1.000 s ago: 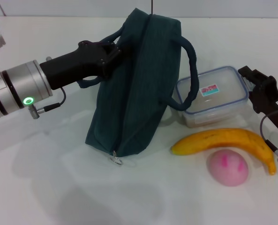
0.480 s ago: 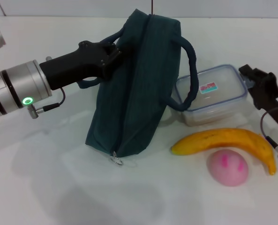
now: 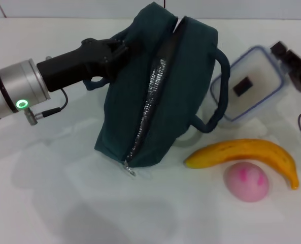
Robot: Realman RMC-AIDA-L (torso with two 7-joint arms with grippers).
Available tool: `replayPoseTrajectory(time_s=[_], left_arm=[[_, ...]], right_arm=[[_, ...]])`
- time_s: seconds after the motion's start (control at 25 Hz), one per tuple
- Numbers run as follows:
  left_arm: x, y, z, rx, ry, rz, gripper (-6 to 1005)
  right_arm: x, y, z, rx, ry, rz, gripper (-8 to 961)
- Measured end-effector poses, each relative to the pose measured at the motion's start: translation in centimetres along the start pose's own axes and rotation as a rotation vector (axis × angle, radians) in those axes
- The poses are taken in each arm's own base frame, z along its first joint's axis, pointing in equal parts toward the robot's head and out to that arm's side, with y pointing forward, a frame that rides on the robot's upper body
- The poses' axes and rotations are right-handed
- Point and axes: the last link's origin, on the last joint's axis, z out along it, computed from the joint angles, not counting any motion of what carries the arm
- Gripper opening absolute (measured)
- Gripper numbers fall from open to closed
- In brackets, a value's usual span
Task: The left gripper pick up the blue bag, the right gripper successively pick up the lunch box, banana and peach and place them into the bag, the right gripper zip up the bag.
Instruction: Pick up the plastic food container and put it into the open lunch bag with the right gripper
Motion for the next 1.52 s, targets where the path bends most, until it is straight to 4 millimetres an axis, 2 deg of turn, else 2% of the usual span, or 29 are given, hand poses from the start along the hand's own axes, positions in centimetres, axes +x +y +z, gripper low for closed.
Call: replayPoseTrajectory(time_s=[0.24,0.44,0.76,1.0,1.08,1.24,1.52], left_arm=[[0.7,0.2,0.2,-0.012,0.029,-0.001,39],[0.6,0.3,0.5,-0.013,0.034,0.003,39],[0.3,0.5,0.9,-0.021,0.036,-0.005,39],[-0.1,0.6,1.7,-0.029,0.029,-0.020,39],[-0.2,0.6,1.8,-0.028,0.027,-0.019,39],[-0.1,0.5,2.1,-0.026,0.041,-0.029,39],[0.8,-0.3,1.6,0.028,0.105,-0.049,39]], right_arm=[[-1.8,0.9,-0.2,-0.089,-0.038,-0.129,96],[-3.1,2.7,1.0,-0.211,-0.063,-0.230,95],[-5.3,7.8,5.0,-0.524,-0.082,-0.255,95],[-5.4,10.5,8.3,-0.639,-0.050,-0.243,96],[-5.2,10.9,9.2,-0.640,-0.030,-0.247,96],[-4.6,11.0,9.7,-0.641,0.019,-0.250,96],[-2.6,8.6,7.4,-0.536,0.084,-0.210,96]])
